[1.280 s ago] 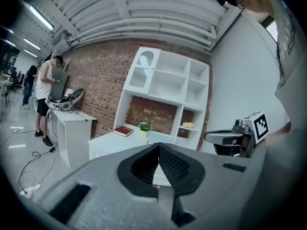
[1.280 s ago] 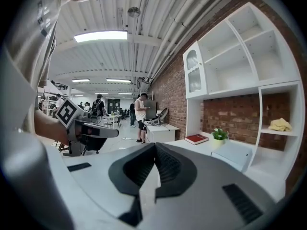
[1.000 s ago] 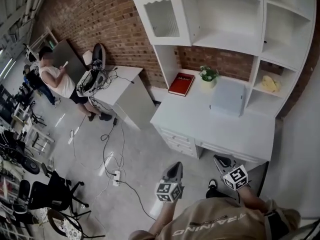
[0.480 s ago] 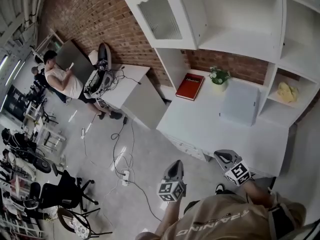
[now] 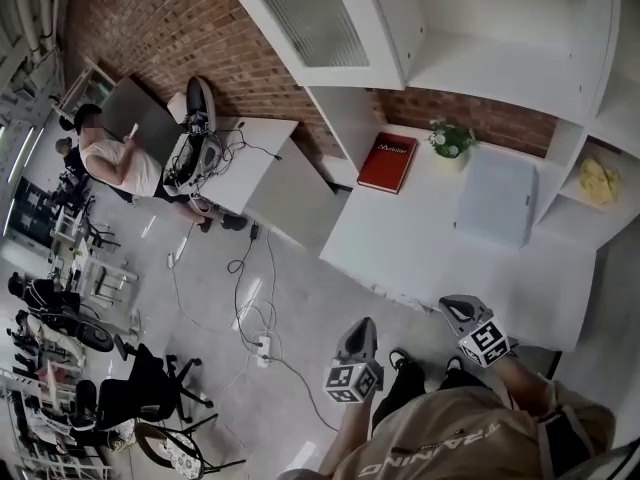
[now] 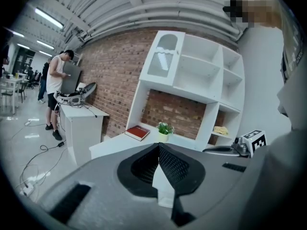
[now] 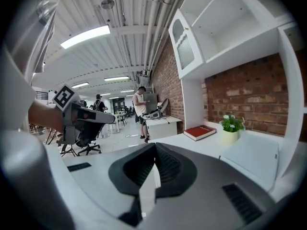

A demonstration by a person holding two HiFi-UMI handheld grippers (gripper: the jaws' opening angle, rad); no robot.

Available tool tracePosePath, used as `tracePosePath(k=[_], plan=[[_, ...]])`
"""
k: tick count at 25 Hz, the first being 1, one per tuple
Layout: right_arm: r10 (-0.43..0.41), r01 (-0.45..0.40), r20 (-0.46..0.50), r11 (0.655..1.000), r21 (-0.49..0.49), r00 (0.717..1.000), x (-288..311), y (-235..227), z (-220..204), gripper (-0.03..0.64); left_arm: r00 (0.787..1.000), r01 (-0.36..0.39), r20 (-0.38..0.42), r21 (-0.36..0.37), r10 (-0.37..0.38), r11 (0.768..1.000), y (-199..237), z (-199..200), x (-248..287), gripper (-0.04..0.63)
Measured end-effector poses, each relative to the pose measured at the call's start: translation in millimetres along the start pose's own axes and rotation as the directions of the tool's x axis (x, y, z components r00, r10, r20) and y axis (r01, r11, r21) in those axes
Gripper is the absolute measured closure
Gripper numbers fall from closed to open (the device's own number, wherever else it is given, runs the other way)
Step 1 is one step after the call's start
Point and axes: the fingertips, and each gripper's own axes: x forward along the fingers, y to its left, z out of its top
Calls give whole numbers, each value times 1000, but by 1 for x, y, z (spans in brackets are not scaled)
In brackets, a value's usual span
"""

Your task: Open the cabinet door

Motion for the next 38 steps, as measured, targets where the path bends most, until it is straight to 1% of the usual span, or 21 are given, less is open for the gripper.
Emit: tracePosePath(k=[2,6,8,9,10,12,13,14,15,17,19,21,23,24,27,29,33,36,38], plan=[[-30,31,21,999,-11,999,13,-3,12,604,1000,17,16,-6,-17,1000,15,11,6,588],[-95,95,35,995,-1,995,39,-1,35,604,997,61,35,71,-64,996,45,37,15,586],[-99,100,37,995,-12,994,53,3,46,604,995,87,49,90,-92,992,59,51,20,588],[-96,97,42,995,-27,994,62,7,54,604,994,96,50,88,-100,991,69,56,23,586],[-95,97,51,994,-43,994,71,10,62,604,993,103,48,70,-107,992,81,58,24,586],[-107,111,75,992,-56,991,86,15,77,604,991,124,54,-3,-124,992,101,62,27,587],[-122,127,85,991,-48,989,91,15,82,604,989,137,59,-18,-135,990,108,64,29,587],[-143,147,91,989,-32,985,95,14,84,604,987,148,61,-4,-147,989,112,66,32,588],[-169,171,93,985,-14,981,98,11,83,604,986,156,59,27,-157,987,115,68,35,588],[-223,223,78,975,13,972,102,3,76,604,984,167,43,70,-170,983,120,70,42,588],[-256,254,50,966,34,965,99,-5,71,604,981,187,36,67,-189,980,121,72,44,586],[-263,262,31,964,40,964,98,-12,72,604,978,201,39,70,-204,977,121,73,48,586],[-266,265,27,964,33,964,106,-18,76,604,979,200,35,73,-203,977,128,72,55,588],[-268,267,31,963,32,963,111,-19,80,604,979,200,29,65,-202,978,133,70,59,588],[-273,270,59,961,53,960,124,-24,93,604,978,206,9,9,-206,978,143,66,75,588],[-277,270,81,959,81,958,132,-34,101,604,977,212,-2,1,-212,977,143,69,88,587],[-274,265,84,959,96,958,147,-51,102,604,978,210,-17,28,-209,977,147,85,108,588],[-267,258,106,962,89,958,154,-70,112,604,976,217,-1,88,-218,972,143,112,130,586],[-261,251,121,964,92,958,161,-85,117,604,976,218,0,123,-220,968,140,123,144,586]])
